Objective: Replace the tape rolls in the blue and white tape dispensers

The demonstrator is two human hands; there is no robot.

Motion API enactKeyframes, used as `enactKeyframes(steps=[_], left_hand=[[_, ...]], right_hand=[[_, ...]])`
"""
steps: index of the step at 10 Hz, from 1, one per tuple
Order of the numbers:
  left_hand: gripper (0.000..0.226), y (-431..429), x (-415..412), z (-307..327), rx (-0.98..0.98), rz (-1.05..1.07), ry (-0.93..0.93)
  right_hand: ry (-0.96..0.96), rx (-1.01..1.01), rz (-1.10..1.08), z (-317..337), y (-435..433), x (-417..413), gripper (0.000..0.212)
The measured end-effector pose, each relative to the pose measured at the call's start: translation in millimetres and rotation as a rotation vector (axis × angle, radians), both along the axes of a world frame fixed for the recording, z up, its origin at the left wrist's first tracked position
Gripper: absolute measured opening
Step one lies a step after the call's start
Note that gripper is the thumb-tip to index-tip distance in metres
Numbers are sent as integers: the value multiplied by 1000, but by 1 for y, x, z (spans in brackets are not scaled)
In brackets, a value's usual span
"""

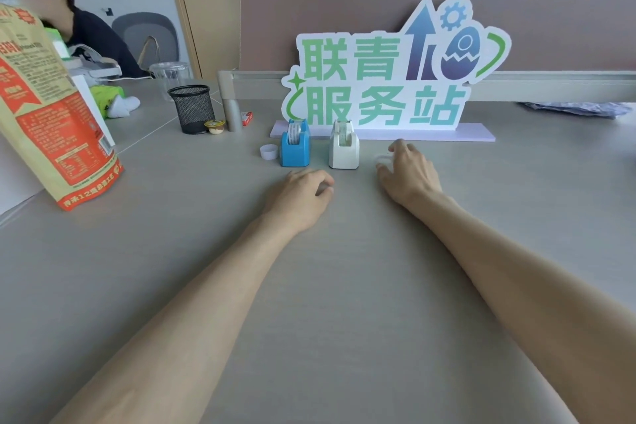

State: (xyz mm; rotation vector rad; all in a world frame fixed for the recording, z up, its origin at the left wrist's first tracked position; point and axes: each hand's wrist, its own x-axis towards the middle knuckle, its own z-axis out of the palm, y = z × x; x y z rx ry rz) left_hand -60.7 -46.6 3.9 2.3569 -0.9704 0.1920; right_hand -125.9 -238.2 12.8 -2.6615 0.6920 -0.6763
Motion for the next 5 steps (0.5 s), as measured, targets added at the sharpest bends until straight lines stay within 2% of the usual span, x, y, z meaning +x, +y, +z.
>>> enactKeyframes(steps=[2, 4, 5], left_hand=[[21, -1, -2, 0, 10, 6, -22], [22, 0, -4, -1, 20, -6, -7], [23, 1, -3, -1, 16, 18, -5]], right_hand=[[59, 25, 2, 1, -11, 19, 43], [14, 107, 35, 2, -5, 12, 24], [21, 79, 52, -4, -1, 6, 39]])
